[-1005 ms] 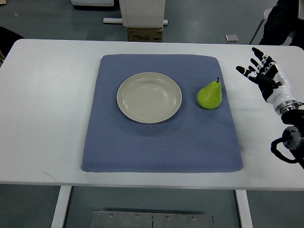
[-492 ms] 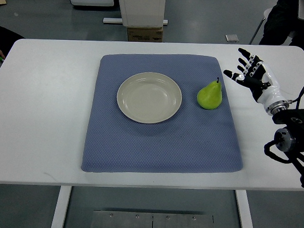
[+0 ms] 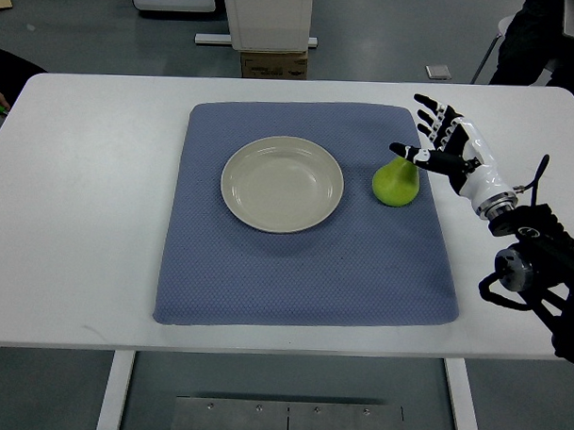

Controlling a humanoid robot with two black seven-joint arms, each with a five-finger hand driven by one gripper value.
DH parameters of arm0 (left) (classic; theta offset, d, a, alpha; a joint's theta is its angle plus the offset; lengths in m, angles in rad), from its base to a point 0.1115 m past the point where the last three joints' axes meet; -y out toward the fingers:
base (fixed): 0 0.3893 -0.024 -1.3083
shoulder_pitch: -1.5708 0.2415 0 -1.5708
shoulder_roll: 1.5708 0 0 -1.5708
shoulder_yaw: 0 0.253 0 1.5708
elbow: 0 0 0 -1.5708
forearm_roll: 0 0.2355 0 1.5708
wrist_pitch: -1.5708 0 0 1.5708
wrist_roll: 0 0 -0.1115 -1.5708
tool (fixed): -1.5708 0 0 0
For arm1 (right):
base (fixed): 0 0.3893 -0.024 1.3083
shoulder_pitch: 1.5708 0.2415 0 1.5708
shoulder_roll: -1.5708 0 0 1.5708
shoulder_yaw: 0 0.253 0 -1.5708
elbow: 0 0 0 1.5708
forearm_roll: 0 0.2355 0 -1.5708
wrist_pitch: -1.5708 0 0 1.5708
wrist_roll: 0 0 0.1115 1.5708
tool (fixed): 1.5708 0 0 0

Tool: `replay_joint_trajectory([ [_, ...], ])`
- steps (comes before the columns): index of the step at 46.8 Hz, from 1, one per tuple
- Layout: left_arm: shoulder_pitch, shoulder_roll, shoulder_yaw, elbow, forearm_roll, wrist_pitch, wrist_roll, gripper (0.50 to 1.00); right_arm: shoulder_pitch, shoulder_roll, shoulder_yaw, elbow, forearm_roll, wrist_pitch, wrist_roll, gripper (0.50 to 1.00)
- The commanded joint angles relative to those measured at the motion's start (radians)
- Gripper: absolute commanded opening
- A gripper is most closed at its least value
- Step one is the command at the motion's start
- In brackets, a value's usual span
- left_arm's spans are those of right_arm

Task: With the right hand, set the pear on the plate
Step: 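Move the open right hand down onto the green pear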

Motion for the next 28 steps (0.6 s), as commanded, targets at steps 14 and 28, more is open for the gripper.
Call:
replay_joint_trajectory([
  [14, -0.001, 0.0, 0.0, 0.0, 0.0, 0.0, 0.0, 1.0, 0.019, 0.053, -0.044, -0.094, -0.015, -0.016, 0.044, 1.0],
  [28, -0.001, 0.0, 0.0, 0.0, 0.0, 0.0, 0.0, 1.0, 0.026, 0.068, -0.098, -0.154, -0.015, -0.02, 0.097, 1.0],
])
